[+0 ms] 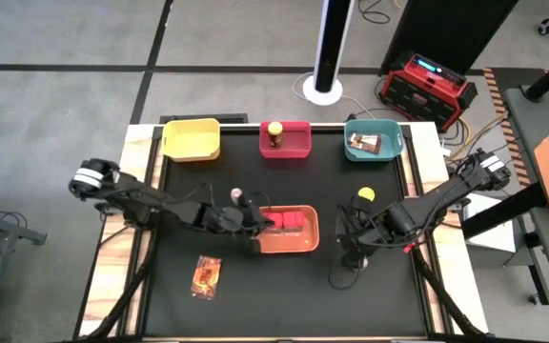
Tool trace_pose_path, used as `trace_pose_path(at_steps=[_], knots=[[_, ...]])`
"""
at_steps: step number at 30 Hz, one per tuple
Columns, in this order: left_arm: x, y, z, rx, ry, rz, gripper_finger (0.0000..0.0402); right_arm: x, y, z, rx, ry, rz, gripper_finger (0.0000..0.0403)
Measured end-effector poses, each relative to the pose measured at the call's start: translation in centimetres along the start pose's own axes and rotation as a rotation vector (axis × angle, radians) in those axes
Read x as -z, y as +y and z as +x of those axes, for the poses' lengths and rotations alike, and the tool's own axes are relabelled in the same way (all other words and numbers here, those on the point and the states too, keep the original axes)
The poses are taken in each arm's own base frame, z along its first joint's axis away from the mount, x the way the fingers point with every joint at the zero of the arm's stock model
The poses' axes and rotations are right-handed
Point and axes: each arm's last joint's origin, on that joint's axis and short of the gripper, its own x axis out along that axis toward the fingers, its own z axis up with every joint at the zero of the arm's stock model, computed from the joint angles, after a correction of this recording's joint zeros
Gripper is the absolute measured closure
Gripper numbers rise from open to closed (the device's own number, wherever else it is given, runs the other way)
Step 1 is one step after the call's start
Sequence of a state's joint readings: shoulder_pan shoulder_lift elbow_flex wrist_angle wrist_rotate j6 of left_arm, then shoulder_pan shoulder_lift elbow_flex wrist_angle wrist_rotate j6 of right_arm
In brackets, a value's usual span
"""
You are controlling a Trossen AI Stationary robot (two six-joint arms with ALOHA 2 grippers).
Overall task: Sort spices by type
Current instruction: Adjust the red seasoning can in the orange bin
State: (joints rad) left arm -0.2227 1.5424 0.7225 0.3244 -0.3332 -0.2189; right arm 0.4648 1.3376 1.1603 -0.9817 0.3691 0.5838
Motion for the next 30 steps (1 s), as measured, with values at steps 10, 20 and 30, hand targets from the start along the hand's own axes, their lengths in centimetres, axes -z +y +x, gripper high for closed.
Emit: trace_pose_path(at_steps=[10,20,30], knots=[[0.8,0.5,0.5,-0.093,0.016,-0.019,0.0402,-0.1,0.1,0.1,-0.006,-0.011,0.014,0.0394],[0.3,0.4,0.5,-0.092,-0.009,-0.02,0.0402,-0.2,0.1,0.1,0.01,-0.031,0.019,0.0394],[1.4,-0.1,2.1,-0.039,0.054,0.026,0.0402,-0.2,0.0,0.1,0.024,-0.044,0.02,0.0394]])
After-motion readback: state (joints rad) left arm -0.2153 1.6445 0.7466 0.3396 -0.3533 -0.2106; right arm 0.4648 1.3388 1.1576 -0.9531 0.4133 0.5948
